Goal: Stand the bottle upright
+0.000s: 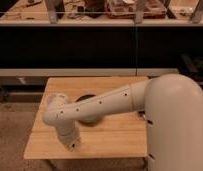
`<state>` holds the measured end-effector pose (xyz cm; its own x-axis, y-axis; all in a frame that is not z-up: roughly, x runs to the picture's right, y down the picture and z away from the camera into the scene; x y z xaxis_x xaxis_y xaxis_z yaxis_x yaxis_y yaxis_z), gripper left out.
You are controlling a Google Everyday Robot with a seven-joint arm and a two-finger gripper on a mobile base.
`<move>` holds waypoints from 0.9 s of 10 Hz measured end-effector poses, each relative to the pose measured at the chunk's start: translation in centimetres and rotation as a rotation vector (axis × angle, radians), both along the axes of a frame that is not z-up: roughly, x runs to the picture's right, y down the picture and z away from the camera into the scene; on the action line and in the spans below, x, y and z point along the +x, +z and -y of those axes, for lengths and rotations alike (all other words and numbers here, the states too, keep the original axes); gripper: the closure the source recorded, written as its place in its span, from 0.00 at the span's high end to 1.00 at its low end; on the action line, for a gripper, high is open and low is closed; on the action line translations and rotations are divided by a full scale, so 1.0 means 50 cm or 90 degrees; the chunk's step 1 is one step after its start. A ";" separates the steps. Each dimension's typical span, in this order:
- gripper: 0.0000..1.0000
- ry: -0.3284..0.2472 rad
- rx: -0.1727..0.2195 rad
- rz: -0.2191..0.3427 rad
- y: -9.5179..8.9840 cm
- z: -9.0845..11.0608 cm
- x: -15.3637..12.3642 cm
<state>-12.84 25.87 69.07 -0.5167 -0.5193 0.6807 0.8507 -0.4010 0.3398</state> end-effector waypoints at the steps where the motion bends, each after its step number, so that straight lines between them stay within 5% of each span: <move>1: 0.37 -0.007 0.003 -0.002 -0.010 0.016 0.012; 9: 0.37 -0.029 0.019 0.024 -0.058 0.133 0.063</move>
